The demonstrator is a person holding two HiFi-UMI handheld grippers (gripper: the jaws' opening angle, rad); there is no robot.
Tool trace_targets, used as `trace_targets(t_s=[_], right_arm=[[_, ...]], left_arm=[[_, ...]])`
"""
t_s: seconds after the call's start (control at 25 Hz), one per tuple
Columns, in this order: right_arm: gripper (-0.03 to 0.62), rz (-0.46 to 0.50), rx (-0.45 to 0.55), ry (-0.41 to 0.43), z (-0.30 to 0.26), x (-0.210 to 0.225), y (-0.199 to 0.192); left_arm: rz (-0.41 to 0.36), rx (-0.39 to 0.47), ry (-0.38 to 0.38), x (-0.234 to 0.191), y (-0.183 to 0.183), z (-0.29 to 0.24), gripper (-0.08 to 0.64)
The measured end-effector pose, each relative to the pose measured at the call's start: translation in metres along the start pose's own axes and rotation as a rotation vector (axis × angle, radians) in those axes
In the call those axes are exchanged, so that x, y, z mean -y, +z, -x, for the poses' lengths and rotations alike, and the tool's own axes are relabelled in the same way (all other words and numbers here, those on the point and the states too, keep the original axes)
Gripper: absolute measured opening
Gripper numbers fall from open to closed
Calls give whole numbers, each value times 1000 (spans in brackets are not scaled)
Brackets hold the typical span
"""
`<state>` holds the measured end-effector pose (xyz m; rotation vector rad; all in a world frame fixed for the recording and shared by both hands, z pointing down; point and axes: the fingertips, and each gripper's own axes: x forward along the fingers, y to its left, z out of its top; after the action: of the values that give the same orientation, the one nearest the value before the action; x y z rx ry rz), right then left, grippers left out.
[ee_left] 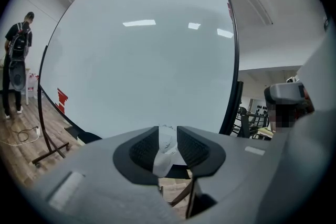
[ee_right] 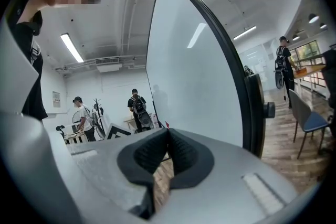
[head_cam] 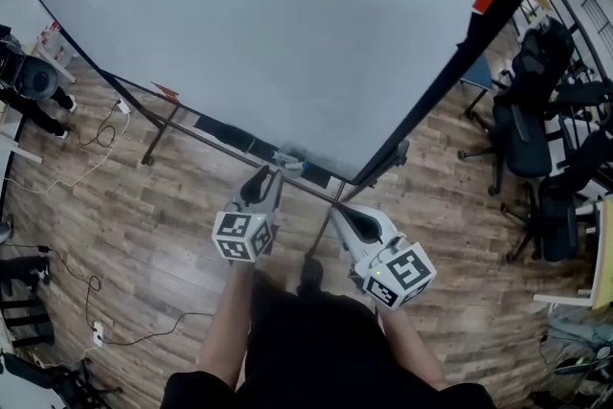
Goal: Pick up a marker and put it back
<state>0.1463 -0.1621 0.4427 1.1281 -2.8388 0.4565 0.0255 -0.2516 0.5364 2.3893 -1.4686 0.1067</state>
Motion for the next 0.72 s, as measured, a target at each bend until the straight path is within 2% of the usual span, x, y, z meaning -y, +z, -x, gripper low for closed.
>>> trace_targets(t_s=[0.72], right_arm=[[2, -11, -25, -51, 6, 16, -4]], left_arm=[[-8, -34, 7, -9, -7, -33, 115]])
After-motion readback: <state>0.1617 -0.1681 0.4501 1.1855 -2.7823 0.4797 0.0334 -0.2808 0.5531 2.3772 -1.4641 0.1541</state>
